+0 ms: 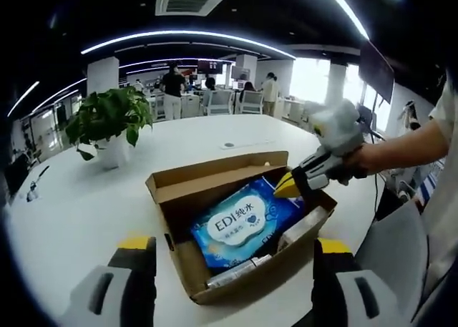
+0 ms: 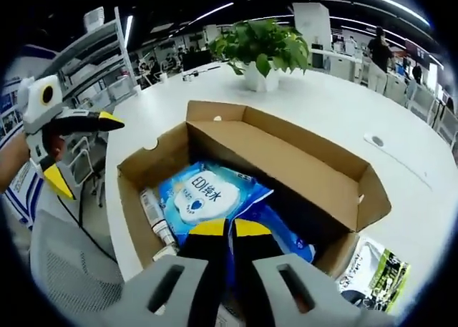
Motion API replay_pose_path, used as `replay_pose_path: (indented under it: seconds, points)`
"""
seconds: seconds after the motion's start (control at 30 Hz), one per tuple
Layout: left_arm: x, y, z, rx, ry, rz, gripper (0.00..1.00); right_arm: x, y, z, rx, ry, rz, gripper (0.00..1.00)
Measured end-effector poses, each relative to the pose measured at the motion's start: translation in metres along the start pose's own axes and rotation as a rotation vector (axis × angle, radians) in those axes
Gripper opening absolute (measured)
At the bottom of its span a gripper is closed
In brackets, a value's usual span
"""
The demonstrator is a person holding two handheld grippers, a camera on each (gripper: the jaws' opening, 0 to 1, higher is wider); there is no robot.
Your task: Operate the shoe box by opening the lid, removing the specified soft item, and placing it in the target area until the item is outside and the box remains undamaged.
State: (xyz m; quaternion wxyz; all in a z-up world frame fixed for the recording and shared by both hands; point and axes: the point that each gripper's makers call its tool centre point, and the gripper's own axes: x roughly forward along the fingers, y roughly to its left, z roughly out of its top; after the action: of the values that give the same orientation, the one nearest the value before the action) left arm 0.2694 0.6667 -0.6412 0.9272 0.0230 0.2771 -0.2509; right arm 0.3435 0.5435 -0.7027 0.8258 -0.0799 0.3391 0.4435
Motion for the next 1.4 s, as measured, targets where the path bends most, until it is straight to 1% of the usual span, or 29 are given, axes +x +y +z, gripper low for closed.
replay_pose_path:
  seconds: [0.07, 0.17, 0.23, 0.4, 0.47, 0.63, 0.8, 0.87, 0.97, 1.07, 1.13, 1.27, 1.4]
  points:
    - [0.001, -0.002, 0.001, 0.002, 0.000, -0.009, 0.91, -0.003, -0.002, -0.002, -0.001, -0.002, -0.005, 0.00]
    - [0.005, -0.005, 0.004, 0.022, 0.008, -0.019, 0.89, -0.010, -0.006, -0.005, 0.028, -0.014, -0.010, 0.00]
    - [0.008, -0.006, 0.006, 0.031, 0.015, -0.026, 0.87, -0.013, -0.007, -0.006, 0.032, -0.017, -0.012, 0.00]
    - [0.018, -0.006, 0.008, 0.052, 0.022, -0.039, 0.79, -0.020, -0.010, -0.008, 0.040, -0.023, -0.026, 0.00]
    - [0.024, -0.007, 0.007, 0.056, 0.035, -0.047, 0.76, -0.023, -0.011, -0.009, 0.048, -0.025, -0.028, 0.00]
    - [0.038, -0.001, 0.002, 0.065, 0.058, -0.055, 0.68, -0.028, -0.014, -0.013, 0.055, -0.023, -0.042, 0.00]
    - [0.050, 0.005, -0.007, 0.062, 0.110, -0.057, 0.58, -0.032, -0.018, -0.016, 0.062, -0.020, -0.055, 0.00]
    - [0.055, 0.008, -0.011, 0.048, 0.130, -0.062, 0.53, -0.034, -0.021, -0.018, 0.064, -0.014, -0.067, 0.00]
    - [0.061, 0.008, -0.018, 0.027, 0.160, -0.075, 0.47, -0.037, -0.025, -0.019, 0.067, -0.012, -0.075, 0.00]
    - [0.069, 0.007, -0.034, -0.037, 0.228, -0.100, 0.43, -0.040, -0.028, -0.021, 0.058, -0.003, -0.090, 0.00]
    - [0.074, 0.008, -0.036, -0.051, 0.227, -0.108, 0.39, -0.041, -0.029, -0.023, 0.046, 0.002, -0.097, 0.00]
    - [0.083, 0.004, -0.041, -0.082, 0.244, -0.133, 0.36, -0.044, -0.034, -0.028, 0.029, 0.017, -0.114, 0.00]
    - [0.090, -0.001, -0.041, -0.143, 0.254, -0.161, 0.30, -0.046, -0.036, -0.031, 0.027, 0.025, -0.121, 0.00]
